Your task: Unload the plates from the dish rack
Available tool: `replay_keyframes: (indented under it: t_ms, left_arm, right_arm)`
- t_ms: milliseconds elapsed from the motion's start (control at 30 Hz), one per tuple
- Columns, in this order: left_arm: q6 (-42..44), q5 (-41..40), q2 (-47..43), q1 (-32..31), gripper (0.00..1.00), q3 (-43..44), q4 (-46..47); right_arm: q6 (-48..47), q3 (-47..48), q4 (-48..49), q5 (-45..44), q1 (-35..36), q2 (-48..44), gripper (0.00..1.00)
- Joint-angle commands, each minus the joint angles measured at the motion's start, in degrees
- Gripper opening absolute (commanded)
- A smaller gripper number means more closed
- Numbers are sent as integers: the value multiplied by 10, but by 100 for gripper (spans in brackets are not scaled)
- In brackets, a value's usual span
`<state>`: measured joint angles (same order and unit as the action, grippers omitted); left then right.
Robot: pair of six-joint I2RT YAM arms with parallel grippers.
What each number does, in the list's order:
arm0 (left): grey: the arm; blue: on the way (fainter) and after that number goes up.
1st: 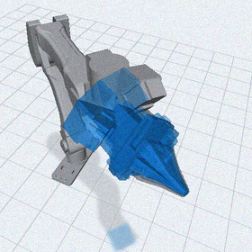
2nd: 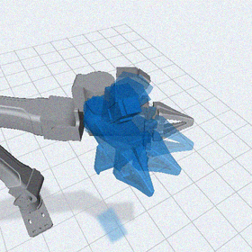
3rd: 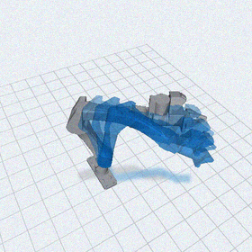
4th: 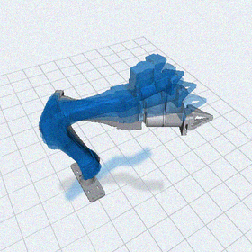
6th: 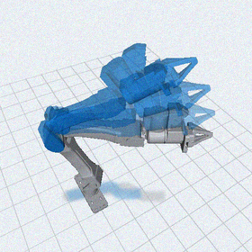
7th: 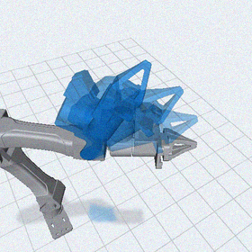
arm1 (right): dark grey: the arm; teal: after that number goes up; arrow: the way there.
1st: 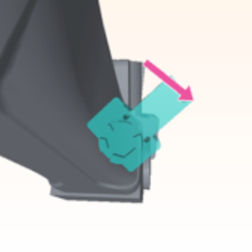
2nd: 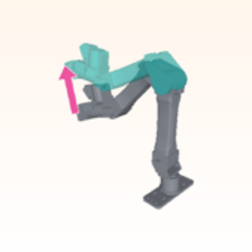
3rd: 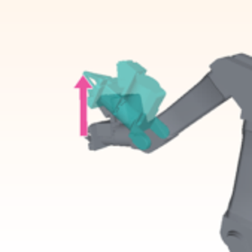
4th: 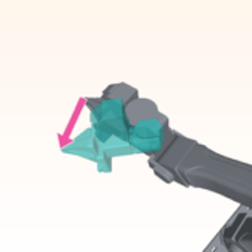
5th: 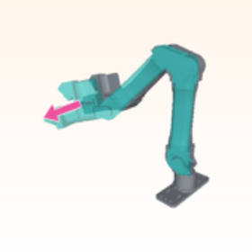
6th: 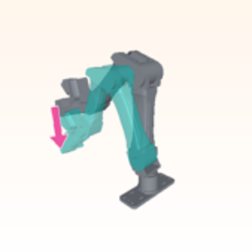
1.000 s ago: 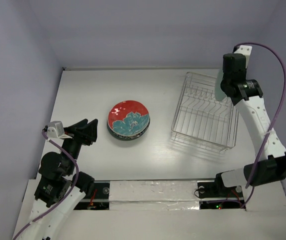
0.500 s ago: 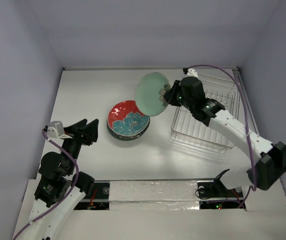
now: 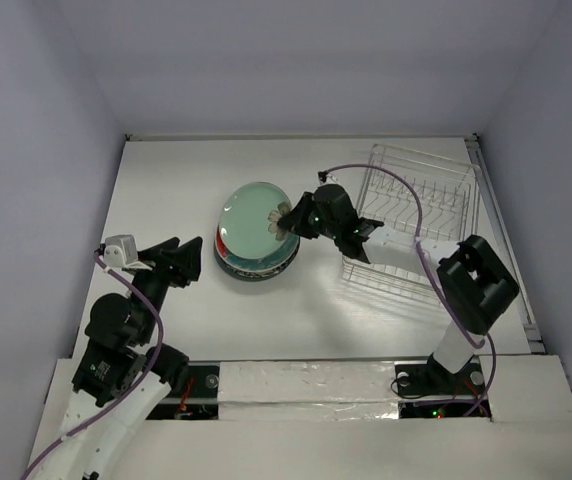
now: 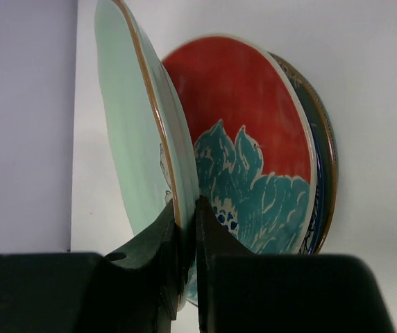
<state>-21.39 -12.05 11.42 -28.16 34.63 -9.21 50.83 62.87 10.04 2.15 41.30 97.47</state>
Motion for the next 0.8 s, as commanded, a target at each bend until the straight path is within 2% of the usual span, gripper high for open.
replay_keyframes:
  t_ms: [0,233,300,333,367,433,467,567,667,767]
  left_arm:
    - [-4,2,8,-3,55,6,17]
    - [-3,2,5,-3,55,6,18]
    - [-3,2,7,-3,55,5,17]
    - [-4,2,7,-3,55,6,17]
    - [-4,2,6,-3,55,6,17]
    - [-3,2,4,-3,55,6,17]
    - [-4,2,3,-3,55,6,17]
    - [-4,2,-3,-3,55,6,17]
    - [-5,2,-4,-3,56,6,17]
    - [-5,2,-8,-3,56,6,18]
  right_arm:
    - [52,-1,162,21,13,-5,3]
    - [59,-32,158,16,19,10,10]
    - [53,-35,138,15,19,10,17]
    - [50,-35,128,15,25,9,22]
    - [36,-29,114,15,25,9,33]
    - [17,-19,58,8,32,9,44]
    - [-4,-7,38,-2,32,9,57]
    - [-41,10,-37,-39,44,3,73]
    - [-70,28,-99,-80,56,-9,84]
    - [-97,51,-178,-134,68,-22,90]
